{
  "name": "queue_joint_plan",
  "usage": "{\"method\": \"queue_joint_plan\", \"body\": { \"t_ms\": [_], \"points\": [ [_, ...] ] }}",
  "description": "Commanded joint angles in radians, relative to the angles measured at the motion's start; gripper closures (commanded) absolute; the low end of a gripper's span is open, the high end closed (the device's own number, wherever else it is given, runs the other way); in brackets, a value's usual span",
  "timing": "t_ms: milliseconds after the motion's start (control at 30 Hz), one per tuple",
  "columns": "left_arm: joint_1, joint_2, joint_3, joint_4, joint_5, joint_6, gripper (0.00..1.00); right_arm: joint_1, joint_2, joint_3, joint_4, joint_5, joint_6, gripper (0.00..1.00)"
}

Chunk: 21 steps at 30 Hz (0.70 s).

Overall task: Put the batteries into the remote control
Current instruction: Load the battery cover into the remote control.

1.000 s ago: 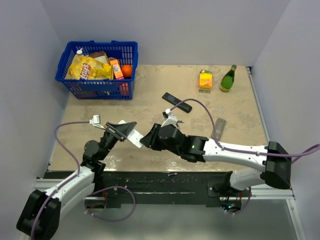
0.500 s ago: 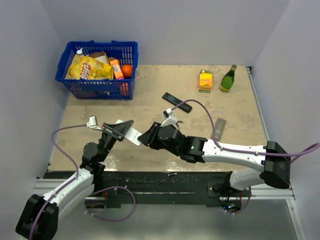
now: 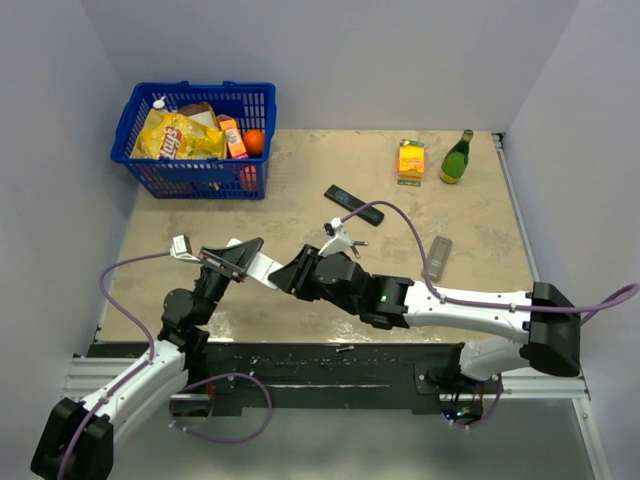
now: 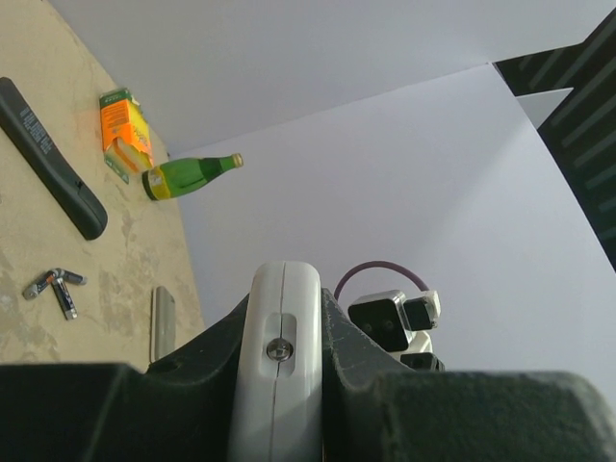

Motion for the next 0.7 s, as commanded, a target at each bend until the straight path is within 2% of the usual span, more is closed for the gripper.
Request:
{"method": "queue_joint_plan", "body": {
  "t_ms": [0,167,333,667],
  "points": [
    [-0.036,-0.003,-0.052,0.148,0.064,-0.084,1.0,0.014,0.028,0.011,-0.013,0.014,-0.014,0.64],
    [-0.034,-0.002,-0.07,0.147,0.044,-0.096,1.0,0.014,-0.015,-0.018,0.009,0.034,-0.024,0.59],
    [-0.034,0.009,-0.076,0.138,0.035,-0.095,1.0,0.014,-0.058,-0.062,0.058,0.051,-0.034,0.39],
    [-0.034,0.04,-0.076,0.11,0.023,-0.056,1.0,0.014,-0.13,-0.075,0.084,0.053,-0.115,0.14]
  ]
}}
